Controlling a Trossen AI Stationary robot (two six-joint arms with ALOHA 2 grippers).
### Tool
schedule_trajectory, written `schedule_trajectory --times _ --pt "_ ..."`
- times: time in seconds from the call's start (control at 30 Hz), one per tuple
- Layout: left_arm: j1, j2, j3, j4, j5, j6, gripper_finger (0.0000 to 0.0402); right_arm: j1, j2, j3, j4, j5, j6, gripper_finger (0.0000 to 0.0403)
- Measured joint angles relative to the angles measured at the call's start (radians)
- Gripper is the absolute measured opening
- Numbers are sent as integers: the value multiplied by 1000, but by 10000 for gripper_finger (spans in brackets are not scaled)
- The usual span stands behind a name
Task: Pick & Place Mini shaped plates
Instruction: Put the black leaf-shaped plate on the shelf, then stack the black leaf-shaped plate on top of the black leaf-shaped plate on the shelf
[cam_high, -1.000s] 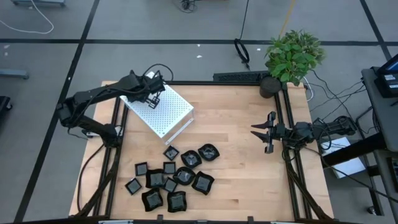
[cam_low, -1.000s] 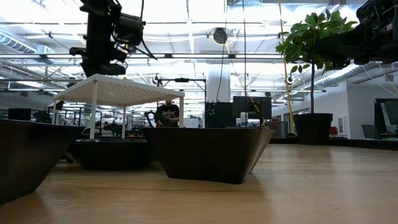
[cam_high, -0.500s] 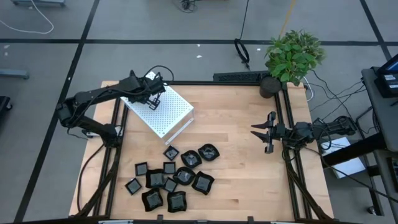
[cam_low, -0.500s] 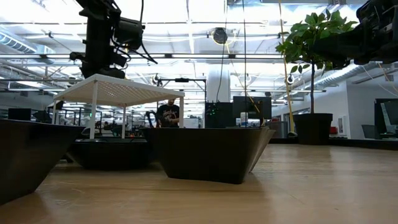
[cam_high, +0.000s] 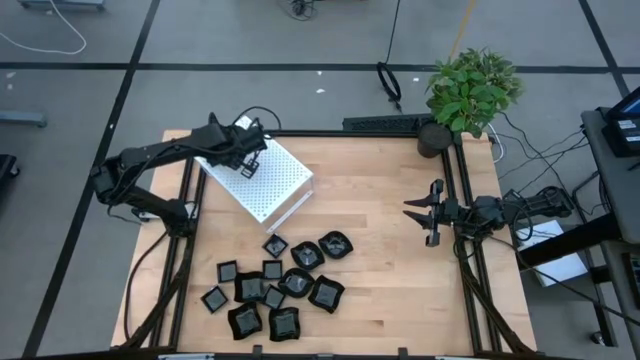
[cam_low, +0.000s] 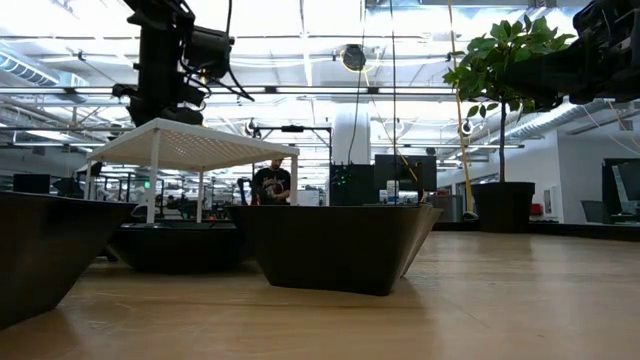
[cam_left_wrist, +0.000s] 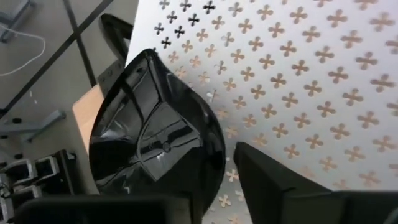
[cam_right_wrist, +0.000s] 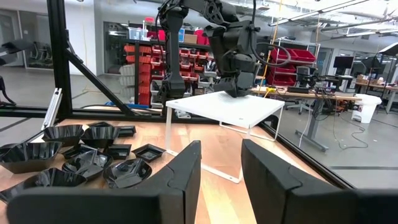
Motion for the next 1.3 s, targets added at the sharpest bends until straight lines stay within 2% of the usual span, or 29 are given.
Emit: schedule_trajectory --times 0.33,0.63,0.77,0.9,1.0,1.07,1.17,1.3 --pt "-87 1 141 -23 23 37 174 0 0 0 0 0 0 102" --pt "-168 -15 350 -140 22 94 189 0 0 0 0 0 0 102" --pt "-210 -116 373 -125 22 103 189 0 0 0 0 0 0 103" --pt "-286 -293 373 -115 16 46 189 0 0 0 0 0 0 102" --pt "-382 -449 331 -30 16 8 189 0 0 0 0 0 0 102" --pt "-459 -548 262 66 25 -8 189 0 0 0 0 0 0 102" --pt "-573 -691 96 252 108 -3 189 0 0 0 0 0 0 102" --pt "-692 -807 -168 507 236 74 189 0 0 0 0 0 0 102"
